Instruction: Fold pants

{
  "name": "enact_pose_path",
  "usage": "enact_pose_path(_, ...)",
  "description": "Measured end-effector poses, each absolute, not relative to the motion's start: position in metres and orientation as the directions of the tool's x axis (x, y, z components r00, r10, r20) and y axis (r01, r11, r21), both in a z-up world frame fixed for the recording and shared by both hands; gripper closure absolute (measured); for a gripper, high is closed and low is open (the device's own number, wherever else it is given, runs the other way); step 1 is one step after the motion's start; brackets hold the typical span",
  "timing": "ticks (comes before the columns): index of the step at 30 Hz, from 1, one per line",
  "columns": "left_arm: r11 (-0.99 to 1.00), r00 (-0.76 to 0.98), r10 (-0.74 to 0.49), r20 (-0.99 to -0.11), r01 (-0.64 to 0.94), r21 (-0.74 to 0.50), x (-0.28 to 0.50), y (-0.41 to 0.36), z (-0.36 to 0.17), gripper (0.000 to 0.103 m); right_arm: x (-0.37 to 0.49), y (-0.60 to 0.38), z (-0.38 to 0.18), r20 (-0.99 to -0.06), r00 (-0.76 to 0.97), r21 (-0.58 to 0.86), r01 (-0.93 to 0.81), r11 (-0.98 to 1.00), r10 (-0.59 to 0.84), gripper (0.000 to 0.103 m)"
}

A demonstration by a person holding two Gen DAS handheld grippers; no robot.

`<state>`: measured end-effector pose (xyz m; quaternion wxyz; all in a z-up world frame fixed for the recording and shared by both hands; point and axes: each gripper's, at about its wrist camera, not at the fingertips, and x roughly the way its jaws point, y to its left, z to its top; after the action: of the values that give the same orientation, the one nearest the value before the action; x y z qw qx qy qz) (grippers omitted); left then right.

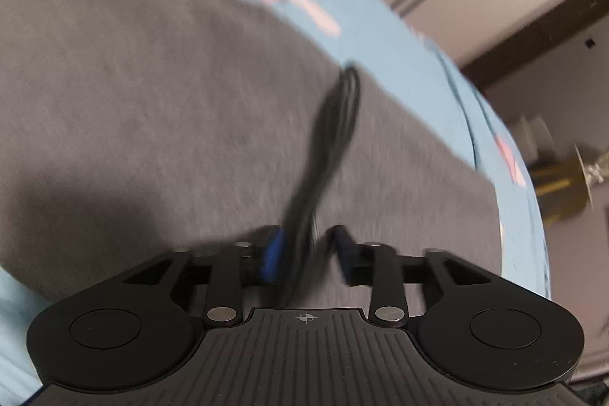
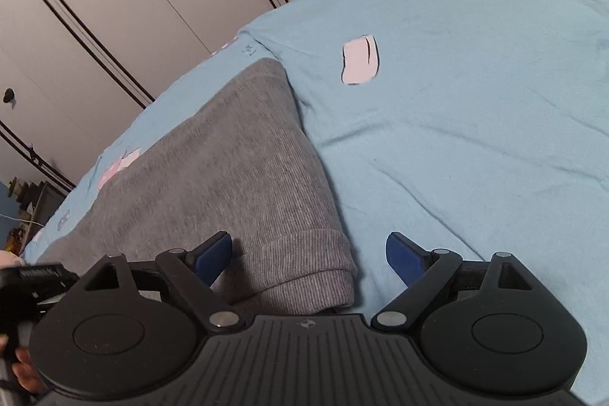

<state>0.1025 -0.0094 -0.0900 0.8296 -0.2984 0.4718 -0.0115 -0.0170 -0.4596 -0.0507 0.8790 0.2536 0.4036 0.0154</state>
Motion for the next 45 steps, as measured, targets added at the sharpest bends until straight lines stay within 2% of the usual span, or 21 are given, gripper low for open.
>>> enact_pose_path(1,0.847,0.582,-0.262,-0.770,-0.243,-0.472,0.105,-0.011,-0.082,0.035,-0.018,-0.461,-0.047,-0.687,0.689,0.465,0.172,0.869,0.231,0.014)
enact_pose_path(4,0.905,0.619,-0.243,-0.747,-0.132,-0.404,0.124,-0.029,-0.067,0.034,-0.022,-0.464,-0.039,-0.629,0.743,0.492,0.152,0.857,0.230,0.014)
enact_pose_path(8,0.891,0.554,-0.334,-0.762,-0.079,-0.448,0.168,-0.040,-0.081,0.035,-0.015,-0.459,-0.046,-0.655,0.714,0.488,0.150,0.860,0.247,0.014)
enact_pose_path(10,0.898,0.490,-0.338,-0.804,-0.088,-0.431,0.185,-0.048,-0.097,0.048,-0.014,-0.453,-0.049,-0.670,0.698,0.475,0.139,0.869,0.254,0.014)
enact_pose_path(11,0.911,0.488,-0.317,-0.813,-0.080,-0.404,0.189,-0.051,-0.097,0.050,-0.012,-0.450,-0.050,-0.678,0.692,0.458,0.133,0.879,0.249,0.014)
enact_pose_path(13,0.931,0.523,-0.295,-0.800,-0.032,-0.365,0.189,-0.058,-0.089,0.077,-0.010,-0.446,-0.052,-0.686,0.689,0.431,0.126,0.894,0.233,0.014)
enact_pose_path(16,0.947,0.585,-0.267,-0.765,0.013,-0.321,0.182,-0.063,-0.073,0.087,-0.011,-0.446,-0.051,-0.678,0.703,0.410,0.120,0.904,0.214,0.014)
enact_pose_path(20,0.961,0.663,-0.233,-0.712,0.046,-0.271,0.169,-0.059,-0.053,0.089,-0.010,-0.446,-0.048,-0.659,0.724,0.405,0.110,0.908,0.206,0.014)
enact_pose_path(22,0.985,0.698,-0.148,-0.700,0.042,-0.166,0.170,-0.059,-0.057,0.088,-0.007,-0.446,-0.051,-0.670,0.713,0.402,0.111,0.909,0.209,0.014)
enact_pose_path(24,0.999,0.644,-0.051,-0.763,0.045,-0.029,0.177,-0.068,-0.080,0.084,-0.005,-0.443,-0.055,-0.688,0.696,0.385,0.108,0.916,0.207,0.014)
enact_pose_path(26,0.997,0.663,-0.015,-0.748,0.066,0.038,0.166,-0.074,-0.082,0.080,-0.004,-0.439,-0.054,-0.690,0.694,0.366,0.094,0.926,0.202,0.012)
enact_pose_path(27,0.995,0.676,-0.001,-0.736,0.072,0.064,0.159,-0.078,-0.075,0.072,-0.004,-0.438,-0.054,-0.693,0.693,0.357,0.091,0.929,0.199,0.012)
enact_pose_path(28,0.995,0.679,-0.008,-0.734,0.078,0.062,0.151,-0.079,-0.067,0.057,-0.004,-0.437,-0.053,-0.694,0.693,0.354,0.090,0.931,0.196,0.012)
enact_pose_path(29,0.994,0.688,-0.057,-0.724,0.107,0.024,0.141,-0.076,-0.057,0.051,-0.005,-0.438,-0.053,-0.694,0.693,0.355,0.092,0.930,0.196,0.012)
enact_pose_path(31,0.987,0.713,-0.148,-0.686,0.151,-0.056,0.117,-0.067,-0.040,0.025,-0.005,-0.439,-0.054,-0.696,0.690,0.359,0.097,0.928,0.197,0.012)
enact_pose_path(33,0.982,0.716,-0.186,-0.673,0.167,-0.094,0.095,-0.055,-0.030,0.009,-0.005,-0.438,-0.053,-0.698,0.689,0.359,0.100,0.928,0.195,0.012)
enact_pose_path(36,0.976,0.652,-0.215,-0.727,0.155,-0.151,0.081,-0.044,-0.040,0.008,-0.005,-0.436,-0.052,-0.702,0.687,0.348,0.100,0.932,0.188,0.012)
enact_pose_path(38,0.967,0.577,-0.255,-0.776,0.129,-0.222,0.078,-0.034,-0.055,0.014,-0.005,-0.435,-0.052,-0.705,0.686,0.342,0.102,0.934,0.183,0.011)
enact_pose_path(40,0.946,0.478,-0.317,-0.819,0.094,-0.311,0.081,-0.026,-0.073,0.029,-0.005,-0.433,-0.052,-0.706,0.685,0.338,0.103,0.935,0.179,0.011)
enact_pose_path(42,0.918,0.449,-0.380,-0.808,0.075,-0.390,0.082,-0.019,-0.082,0.032,-0.006,-0.432,-0.052,-0.707,0.685,0.332,0.104,0.938,0.174,0.011)
enact_pose_path(45,0.898,0.434,-0.411,-0.802,0.041,-0.438,0.084,-0.013,-0.082,0.069,-0.007,-0.431,-0.052,-0.709,0.686,0.321,0.106,0.941,0.165,0.011)
